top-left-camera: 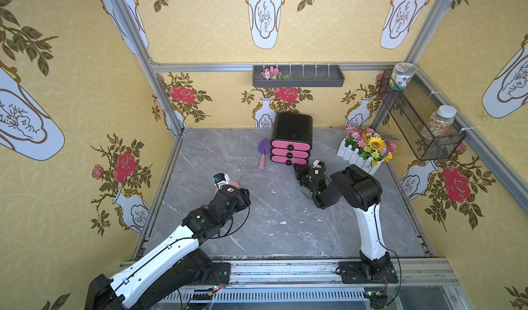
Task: Put the binder clips in the drawer according to color
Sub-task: Close the drawer in the storage box, then reset both arms
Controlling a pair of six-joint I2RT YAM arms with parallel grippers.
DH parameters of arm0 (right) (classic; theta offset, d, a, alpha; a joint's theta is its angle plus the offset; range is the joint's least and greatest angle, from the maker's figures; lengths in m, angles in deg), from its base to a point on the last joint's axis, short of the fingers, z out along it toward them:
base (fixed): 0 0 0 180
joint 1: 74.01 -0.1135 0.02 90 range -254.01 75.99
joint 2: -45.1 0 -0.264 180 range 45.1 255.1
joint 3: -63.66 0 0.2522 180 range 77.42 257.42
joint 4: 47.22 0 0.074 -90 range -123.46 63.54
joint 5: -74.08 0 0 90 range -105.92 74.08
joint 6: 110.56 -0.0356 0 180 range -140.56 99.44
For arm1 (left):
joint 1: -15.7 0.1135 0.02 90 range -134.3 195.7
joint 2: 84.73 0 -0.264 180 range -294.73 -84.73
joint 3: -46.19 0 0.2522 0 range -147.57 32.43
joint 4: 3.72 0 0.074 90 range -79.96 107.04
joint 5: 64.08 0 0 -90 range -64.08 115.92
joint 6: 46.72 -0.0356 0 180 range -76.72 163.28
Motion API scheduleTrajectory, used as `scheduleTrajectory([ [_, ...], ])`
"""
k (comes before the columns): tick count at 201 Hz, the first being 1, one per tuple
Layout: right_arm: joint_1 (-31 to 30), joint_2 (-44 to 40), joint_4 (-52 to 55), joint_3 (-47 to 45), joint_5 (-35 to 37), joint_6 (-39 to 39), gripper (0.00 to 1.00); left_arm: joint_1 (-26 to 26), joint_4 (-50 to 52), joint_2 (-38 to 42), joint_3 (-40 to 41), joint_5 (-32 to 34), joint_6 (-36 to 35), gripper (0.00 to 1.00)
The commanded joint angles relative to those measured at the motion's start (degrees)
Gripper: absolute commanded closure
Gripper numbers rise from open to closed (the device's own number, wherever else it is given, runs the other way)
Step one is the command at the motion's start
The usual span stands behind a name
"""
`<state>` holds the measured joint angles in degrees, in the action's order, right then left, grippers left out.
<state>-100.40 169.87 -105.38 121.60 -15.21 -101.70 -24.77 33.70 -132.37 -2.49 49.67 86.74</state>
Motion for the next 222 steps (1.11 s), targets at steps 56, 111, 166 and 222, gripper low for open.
scheduleTrajectory([
  [56,-10.19,-34.34,44.14,-7.35,0.23,30.84,0.4,0.3,-1.53,1.86,-7.34,8.0,-3.77,0.06],
  [111,-20.75,-56.98,87.56,4.15,28.0,51.04,0.03,0.3,-11.93,4.37,-10.13,13.54,-20.19,0.0],
  [166,-20.21,-71.12,75.29,0.6,38.26,74.74,0.03,3.02,-25.92,4.61,-5.64,21.45,-34.75,0.0],
  [222,-6.75,-76.81,65.47,-10.79,33.17,81.02,0.03,22.67,-50.52,2.02,17.02,19.95,-37.32,0.0],
])
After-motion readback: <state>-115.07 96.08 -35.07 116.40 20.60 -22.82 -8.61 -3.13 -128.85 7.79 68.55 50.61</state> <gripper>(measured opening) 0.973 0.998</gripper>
